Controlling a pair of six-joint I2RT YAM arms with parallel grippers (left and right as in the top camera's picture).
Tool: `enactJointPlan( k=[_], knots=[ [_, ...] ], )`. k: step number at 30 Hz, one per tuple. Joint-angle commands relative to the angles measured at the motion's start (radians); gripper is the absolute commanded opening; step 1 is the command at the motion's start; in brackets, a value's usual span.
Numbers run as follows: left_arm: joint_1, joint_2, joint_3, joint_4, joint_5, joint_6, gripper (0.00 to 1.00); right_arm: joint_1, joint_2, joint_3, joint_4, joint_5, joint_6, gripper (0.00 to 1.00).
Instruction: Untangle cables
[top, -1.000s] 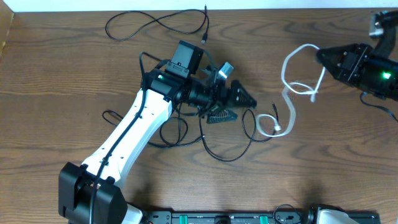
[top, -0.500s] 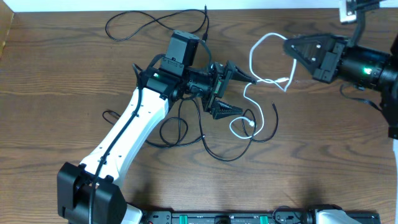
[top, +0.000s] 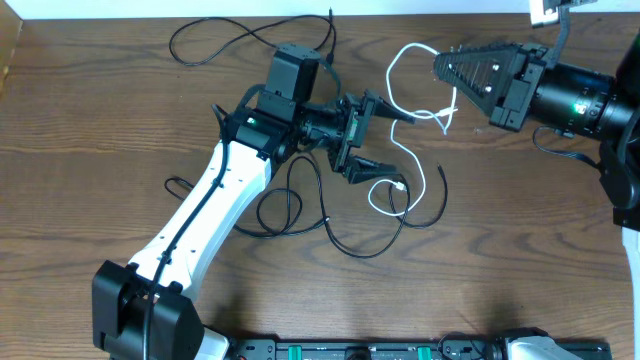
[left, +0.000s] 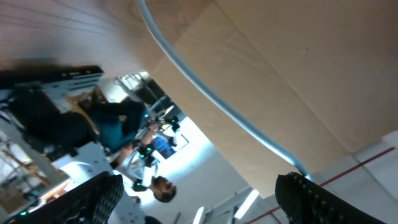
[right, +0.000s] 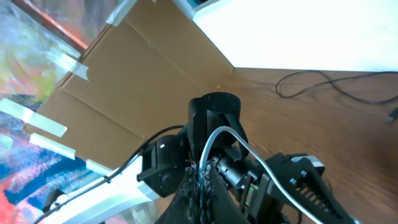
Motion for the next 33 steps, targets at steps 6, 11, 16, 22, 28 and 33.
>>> enactJointPlan(
  k=[6,11,16,22,28,33],
  knots=[
    [0.05,-0.01,0.021,0.048,-0.032,-0.065,0.8,0.013,-0.001,0.013,0.001,-0.013,0.031,0.01],
    [0.078,-0.01,0.021,0.048,-0.032,-0.065,0.8,0.014,-0.001,0.013,0.001,-0.013,0.031,0.01],
    [0.076,-0.01,0.021,0.048,-0.031,-0.065,0.73,0.02,-0.001,0.013,0.001,-0.013,0.031,0.01],
    [0.053,-0.01,0.021,0.048,-0.031,-0.065,0.66,0.02,0.0,0.013,0.0,-0.011,0.026,0.01],
    [0.023,-0.01,0.021,0.048,-0.031,-0.067,0.53,0.031,0.0,0.013,0.001,-0.008,0.024,0.01],
    [0.021,-0.01,0.021,0.048,-0.031,-0.077,0.38,0.04,0.0,0.013,0.0,-0.005,0.011,0.01]
  ],
)
